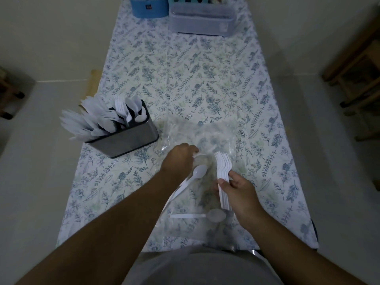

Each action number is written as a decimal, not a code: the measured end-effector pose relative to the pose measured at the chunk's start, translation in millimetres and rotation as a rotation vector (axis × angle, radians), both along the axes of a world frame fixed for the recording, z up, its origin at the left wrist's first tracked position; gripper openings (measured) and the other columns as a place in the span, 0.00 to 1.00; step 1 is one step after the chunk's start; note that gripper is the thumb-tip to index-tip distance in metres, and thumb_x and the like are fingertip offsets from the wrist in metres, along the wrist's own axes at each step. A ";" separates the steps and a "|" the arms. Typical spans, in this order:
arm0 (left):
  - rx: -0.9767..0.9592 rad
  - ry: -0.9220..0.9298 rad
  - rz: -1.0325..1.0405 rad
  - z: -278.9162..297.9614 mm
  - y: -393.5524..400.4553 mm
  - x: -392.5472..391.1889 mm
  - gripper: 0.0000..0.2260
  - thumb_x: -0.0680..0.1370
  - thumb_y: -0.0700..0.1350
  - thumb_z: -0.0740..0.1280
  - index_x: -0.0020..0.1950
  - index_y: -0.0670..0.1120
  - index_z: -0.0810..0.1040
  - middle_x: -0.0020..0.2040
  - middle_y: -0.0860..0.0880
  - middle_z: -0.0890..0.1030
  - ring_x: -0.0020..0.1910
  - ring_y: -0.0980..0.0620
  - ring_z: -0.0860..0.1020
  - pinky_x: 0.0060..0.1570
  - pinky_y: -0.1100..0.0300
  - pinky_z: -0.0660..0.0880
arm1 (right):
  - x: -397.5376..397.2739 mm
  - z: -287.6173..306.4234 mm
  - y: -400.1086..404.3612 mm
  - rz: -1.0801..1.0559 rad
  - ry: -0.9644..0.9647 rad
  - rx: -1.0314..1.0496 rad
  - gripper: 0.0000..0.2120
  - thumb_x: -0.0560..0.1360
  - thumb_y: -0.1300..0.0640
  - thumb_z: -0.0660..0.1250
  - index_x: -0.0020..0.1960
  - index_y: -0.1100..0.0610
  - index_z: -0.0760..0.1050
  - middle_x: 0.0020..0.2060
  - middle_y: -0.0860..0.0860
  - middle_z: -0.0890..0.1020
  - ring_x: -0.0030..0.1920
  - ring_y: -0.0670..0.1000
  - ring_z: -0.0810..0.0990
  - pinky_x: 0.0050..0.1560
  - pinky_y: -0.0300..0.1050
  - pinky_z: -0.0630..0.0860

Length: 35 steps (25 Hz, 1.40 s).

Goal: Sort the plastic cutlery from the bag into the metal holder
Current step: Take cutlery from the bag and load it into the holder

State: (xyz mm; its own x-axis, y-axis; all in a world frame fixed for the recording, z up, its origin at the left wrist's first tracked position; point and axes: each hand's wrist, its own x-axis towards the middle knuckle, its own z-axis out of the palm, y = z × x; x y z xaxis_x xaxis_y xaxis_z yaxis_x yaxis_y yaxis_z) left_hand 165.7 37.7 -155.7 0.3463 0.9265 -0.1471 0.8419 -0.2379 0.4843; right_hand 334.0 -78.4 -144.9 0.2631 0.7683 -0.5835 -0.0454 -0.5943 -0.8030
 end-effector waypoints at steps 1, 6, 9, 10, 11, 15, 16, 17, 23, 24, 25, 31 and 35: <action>-0.008 -0.089 0.089 6.2 -6.5 0.0 0.16 0.75 0.35 0.69 0.62 0.45 0.83 0.48 0.43 0.83 0.45 0.45 0.81 0.49 0.55 0.79 | -0.1 0.2 2.4 0.003 -0.017 0.013 0.15 0.80 0.62 0.68 0.65 0.52 0.79 0.47 0.47 0.88 0.46 0.46 0.87 0.45 0.39 0.81; -0.140 -0.283 0.211 32.3 -63.3 7.7 0.22 0.77 0.40 0.70 0.71 0.49 0.76 0.47 0.50 0.81 0.42 0.56 0.79 0.46 0.69 0.77 | -24.1 14.7 17.9 0.084 0.006 0.087 0.14 0.81 0.63 0.65 0.61 0.49 0.82 0.48 0.48 0.88 0.50 0.48 0.87 0.52 0.46 0.83; -0.150 -0.368 0.316 32.5 -75.9 -0.1 0.18 0.81 0.41 0.67 0.71 0.47 0.76 0.51 0.46 0.82 0.42 0.57 0.79 0.43 0.77 0.73 | -41.6 25.7 22.0 0.145 0.004 0.140 0.15 0.82 0.63 0.64 0.62 0.48 0.80 0.49 0.46 0.88 0.49 0.44 0.87 0.45 0.35 0.81; -0.151 -0.383 0.349 34.1 -77.5 -4.7 0.16 0.81 0.41 0.66 0.69 0.46 0.78 0.51 0.46 0.82 0.41 0.58 0.78 0.41 0.78 0.71 | -46.8 27.9 21.7 0.171 -0.006 0.152 0.14 0.82 0.63 0.64 0.61 0.47 0.81 0.49 0.45 0.88 0.49 0.43 0.87 0.44 0.33 0.80; -0.136 -0.391 0.378 36.6 -79.3 -9.2 0.13 0.82 0.43 0.65 0.65 0.46 0.81 0.48 0.47 0.82 0.39 0.61 0.77 0.40 0.78 0.70 | -50.8 28.1 21.2 0.195 -0.022 0.155 0.13 0.82 0.61 0.64 0.59 0.48 0.82 0.47 0.45 0.88 0.49 0.44 0.86 0.44 0.32 0.79; -0.091 -0.477 0.482 42.3 -87.6 -26.4 0.10 0.81 0.46 0.66 0.43 0.46 0.84 0.34 0.53 0.81 0.35 0.59 0.78 0.36 0.70 0.70 | -70.9 28.9 17.8 0.260 -0.011 0.110 0.13 0.84 0.56 0.60 0.58 0.46 0.82 0.54 0.46 0.85 0.54 0.41 0.83 0.55 0.32 0.77; -0.110 -0.505 0.513 42.7 -89.3 -30.5 0.09 0.81 0.45 0.66 0.44 0.47 0.84 0.33 0.55 0.81 0.35 0.61 0.79 0.35 0.71 0.71 | -75.1 28.0 17.1 0.270 0.023 0.094 0.14 0.85 0.56 0.59 0.65 0.48 0.80 0.61 0.46 0.83 0.60 0.41 0.81 0.63 0.37 0.76; -0.116 -0.525 0.540 42.8 -90.9 -35.7 0.08 0.81 0.45 0.67 0.45 0.48 0.85 0.33 0.57 0.81 0.36 0.63 0.80 0.35 0.73 0.72 | -78.9 27.3 16.5 0.285 0.054 0.091 0.16 0.84 0.57 0.60 0.70 0.50 0.77 0.65 0.47 0.81 0.64 0.42 0.79 0.68 0.42 0.74; -0.066 -0.605 0.575 56.6 -92.8 -61.3 0.06 0.79 0.44 0.70 0.54 0.50 0.85 0.43 0.60 0.85 0.44 0.65 0.82 0.42 0.74 0.75 | -98.0 42.3 26.0 0.266 0.212 0.140 0.15 0.81 0.59 0.67 0.64 0.45 0.80 0.57 0.45 0.86 0.58 0.43 0.84 0.63 0.43 0.78; -0.046 -0.634 0.575 62.6 -91.2 -65.1 0.07 0.79 0.44 0.70 0.55 0.51 0.85 0.45 0.59 0.85 0.45 0.65 0.82 0.43 0.73 0.76 | -102.0 48.7 30.1 0.249 0.260 0.143 0.15 0.80 0.60 0.68 0.62 0.45 0.81 0.54 0.47 0.88 0.56 0.45 0.85 0.61 0.43 0.80; -0.013 -0.649 0.576 69.1 -88.3 -69.4 0.08 0.78 0.43 0.71 0.56 0.51 0.84 0.46 0.59 0.85 0.45 0.64 0.83 0.45 0.71 0.78 | -106.4 53.8 35.8 0.245 0.274 0.154 0.14 0.79 0.60 0.68 0.60 0.45 0.81 0.52 0.47 0.88 0.54 0.46 0.86 0.60 0.44 0.80; 0.237 -0.515 0.494 111.3 -39.2 -109.9 0.05 0.78 0.44 0.72 0.53 0.47 0.83 0.45 0.55 0.85 0.44 0.61 0.83 0.46 0.60 0.81 | -136.9 98.4 93.6 0.305 0.228 0.313 0.12 0.77 0.63 0.72 0.57 0.50 0.81 0.49 0.49 0.89 0.53 0.48 0.87 0.54 0.44 0.82; 0.378 -0.421 0.431 147.8 5.2 -141.3 0.04 0.79 0.43 0.70 0.52 0.45 0.83 0.44 0.53 0.85 0.43 0.60 0.82 0.42 0.71 0.76 | -163.9 131.3 142.0 0.387 0.164 0.451 0.09 0.77 0.63 0.72 0.54 0.51 0.79 0.46 0.49 0.89 0.51 0.48 0.87 0.53 0.48 0.83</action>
